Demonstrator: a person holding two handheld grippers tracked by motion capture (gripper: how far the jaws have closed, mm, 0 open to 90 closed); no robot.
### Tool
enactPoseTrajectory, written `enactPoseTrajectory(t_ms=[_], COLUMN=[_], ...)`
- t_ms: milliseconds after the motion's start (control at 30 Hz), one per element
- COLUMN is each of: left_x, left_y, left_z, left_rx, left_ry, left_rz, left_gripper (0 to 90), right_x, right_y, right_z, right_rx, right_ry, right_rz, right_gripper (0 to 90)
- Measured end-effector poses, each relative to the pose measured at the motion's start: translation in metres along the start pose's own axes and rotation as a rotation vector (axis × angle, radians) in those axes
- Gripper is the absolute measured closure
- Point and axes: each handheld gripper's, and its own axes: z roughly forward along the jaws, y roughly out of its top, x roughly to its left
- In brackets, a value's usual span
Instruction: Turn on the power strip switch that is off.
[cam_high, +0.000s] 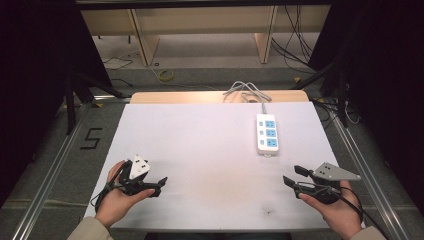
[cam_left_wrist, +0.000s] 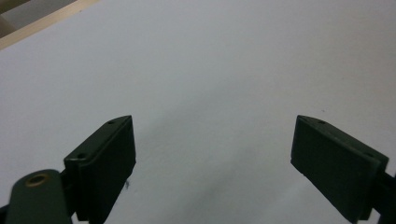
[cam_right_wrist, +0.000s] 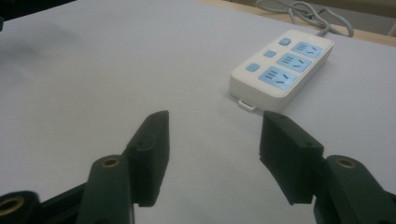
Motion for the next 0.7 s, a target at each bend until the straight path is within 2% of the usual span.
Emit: enactPoseTrajectory(t_ms=[167,367,500,700], left_x=[0.000,-0.001,-0.002,-0.003], left_y=[0.000,0.000,0.001,0.001], left_z=[0.000,0.001,0.001,0.002], left_rx=[0.000,0.001,0.001,-0.001], left_ry=[0.001,-0.002,-0.004,-0.009], left_rz=[0.002,0.000,-0.002,0.006], left_gripper=[14.2,15.0,15.5,15.7], right_x=[0.000,0.001,0.000,-0.001], right_y=[0.001,0.006,0.008,0.012], right_z=[-0.001,-0.001,0.000,0.002], right_rx=[0.000,0.011,0.029,0.044], right_ry=[-0.010,-0.019,-0.034,-0.044], right_rz=[-0.009,-0.049,-0.063,-0.064], right_gripper=[55.5,77.5,89.0,90.0])
